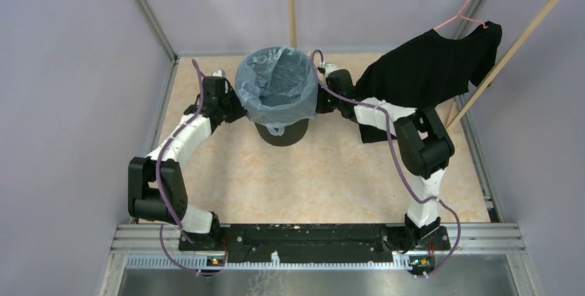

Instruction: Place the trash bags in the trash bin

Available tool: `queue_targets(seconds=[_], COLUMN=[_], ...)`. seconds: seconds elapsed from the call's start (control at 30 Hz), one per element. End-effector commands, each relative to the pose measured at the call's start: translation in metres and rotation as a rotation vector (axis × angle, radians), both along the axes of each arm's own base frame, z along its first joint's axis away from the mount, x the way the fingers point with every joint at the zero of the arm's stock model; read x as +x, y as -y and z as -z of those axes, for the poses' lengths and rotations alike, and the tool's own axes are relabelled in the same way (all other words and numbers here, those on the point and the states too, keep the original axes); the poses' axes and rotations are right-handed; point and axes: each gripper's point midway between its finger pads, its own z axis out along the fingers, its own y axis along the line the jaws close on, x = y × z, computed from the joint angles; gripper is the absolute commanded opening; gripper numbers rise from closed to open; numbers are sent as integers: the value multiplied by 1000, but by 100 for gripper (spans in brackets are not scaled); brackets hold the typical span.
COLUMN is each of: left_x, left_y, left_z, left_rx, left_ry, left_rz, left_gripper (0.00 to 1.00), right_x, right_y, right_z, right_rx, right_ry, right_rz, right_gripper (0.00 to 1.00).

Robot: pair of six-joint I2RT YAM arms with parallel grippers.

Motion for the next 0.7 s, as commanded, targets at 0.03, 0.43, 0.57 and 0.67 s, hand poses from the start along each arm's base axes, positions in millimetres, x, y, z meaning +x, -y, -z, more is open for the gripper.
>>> queue_targets(seconds=[0.03, 0.43, 0.57, 0.67], left_x=[-31, -76, -74, -70], left_y=[1, 10, 2, -6], left_z=[18, 37, 35, 32], left_rx=[-16, -89, -46, -7], left_ry=[-36, -84, -86, -78], left_rz=[23, 60, 40, 14], left_gripper=[9, 12, 13, 13], right_x=[-8, -40, -36, -28], right_y=[1, 8, 9, 12], right_z=[-66, -57, -55, -54], right_rx=[69, 55, 37, 7], right_ry=[113, 91, 93, 105], right_rz=[-12, -27, -23, -6], right_gripper=[0, 11, 18, 19])
